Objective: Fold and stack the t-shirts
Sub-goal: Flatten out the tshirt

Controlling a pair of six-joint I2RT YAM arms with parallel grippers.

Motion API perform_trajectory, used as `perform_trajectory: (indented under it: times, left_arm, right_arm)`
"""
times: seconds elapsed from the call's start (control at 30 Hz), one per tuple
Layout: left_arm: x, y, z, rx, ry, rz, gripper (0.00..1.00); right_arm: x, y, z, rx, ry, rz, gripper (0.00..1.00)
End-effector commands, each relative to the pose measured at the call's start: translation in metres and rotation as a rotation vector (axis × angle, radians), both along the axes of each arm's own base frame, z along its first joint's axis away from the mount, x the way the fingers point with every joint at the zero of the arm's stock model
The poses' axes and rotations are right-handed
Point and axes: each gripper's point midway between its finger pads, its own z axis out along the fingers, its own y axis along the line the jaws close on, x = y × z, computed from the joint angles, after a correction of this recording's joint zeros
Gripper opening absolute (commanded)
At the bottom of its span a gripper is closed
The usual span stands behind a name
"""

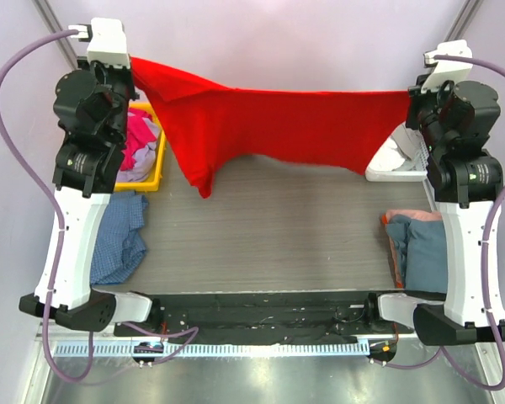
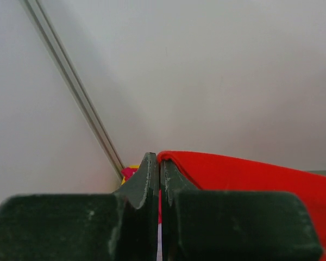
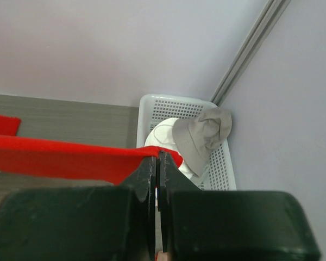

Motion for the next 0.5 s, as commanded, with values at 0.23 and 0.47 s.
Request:
perform_trajectory:
  times: [0.23,0.47]
  left_arm:
    - [0.012,0.016,0.066,-0.094,-0.188,0.088,0.00]
    - [0.114,0.019,0.044,-0.052,-0.163,0.154,0.00]
  right_arm:
    - [0.026,-0.018,0.071,-0.002,-0.170,-0.101,0.01]
    - [0.121,-0.021,0.051,-0.042,-0.109,-0.133,0.01]
